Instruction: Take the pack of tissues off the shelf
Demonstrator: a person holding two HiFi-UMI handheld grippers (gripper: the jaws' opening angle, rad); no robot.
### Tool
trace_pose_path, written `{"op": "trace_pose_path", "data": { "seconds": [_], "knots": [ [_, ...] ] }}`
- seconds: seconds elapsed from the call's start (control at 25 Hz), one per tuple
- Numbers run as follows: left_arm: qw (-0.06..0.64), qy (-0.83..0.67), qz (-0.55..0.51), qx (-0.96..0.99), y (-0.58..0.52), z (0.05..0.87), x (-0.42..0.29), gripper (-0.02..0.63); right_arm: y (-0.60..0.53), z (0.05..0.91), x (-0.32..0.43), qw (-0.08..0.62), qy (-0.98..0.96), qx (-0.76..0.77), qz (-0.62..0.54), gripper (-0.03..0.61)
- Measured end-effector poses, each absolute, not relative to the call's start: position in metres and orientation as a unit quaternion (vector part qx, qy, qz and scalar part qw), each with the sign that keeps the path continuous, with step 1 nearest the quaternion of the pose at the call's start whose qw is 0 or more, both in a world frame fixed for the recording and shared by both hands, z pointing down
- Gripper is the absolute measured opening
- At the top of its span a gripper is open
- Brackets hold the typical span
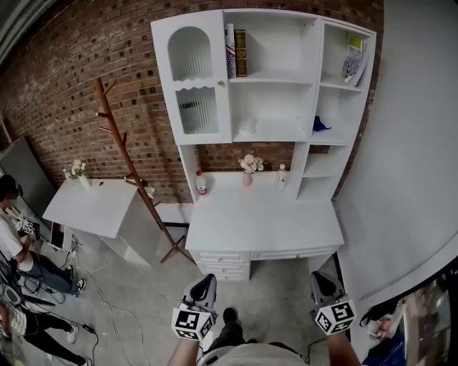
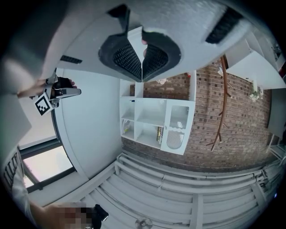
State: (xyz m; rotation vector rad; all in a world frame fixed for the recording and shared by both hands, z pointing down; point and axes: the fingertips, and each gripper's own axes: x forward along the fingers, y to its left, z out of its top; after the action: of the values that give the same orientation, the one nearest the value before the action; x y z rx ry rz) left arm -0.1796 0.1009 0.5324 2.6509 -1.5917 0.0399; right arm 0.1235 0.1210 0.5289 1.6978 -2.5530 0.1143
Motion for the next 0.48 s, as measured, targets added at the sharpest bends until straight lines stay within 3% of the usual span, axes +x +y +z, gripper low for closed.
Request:
{"op": "trace_pose_path", "data": {
  "seconds": [0.48],
  "knots": [
    [0.012,-0.517,0.025,0.856,0.022,0.532,-0.183,0.025,0.049,0.523,0.134,0.033,-0.811,0.583,0.030,0.029]
  ]
}}
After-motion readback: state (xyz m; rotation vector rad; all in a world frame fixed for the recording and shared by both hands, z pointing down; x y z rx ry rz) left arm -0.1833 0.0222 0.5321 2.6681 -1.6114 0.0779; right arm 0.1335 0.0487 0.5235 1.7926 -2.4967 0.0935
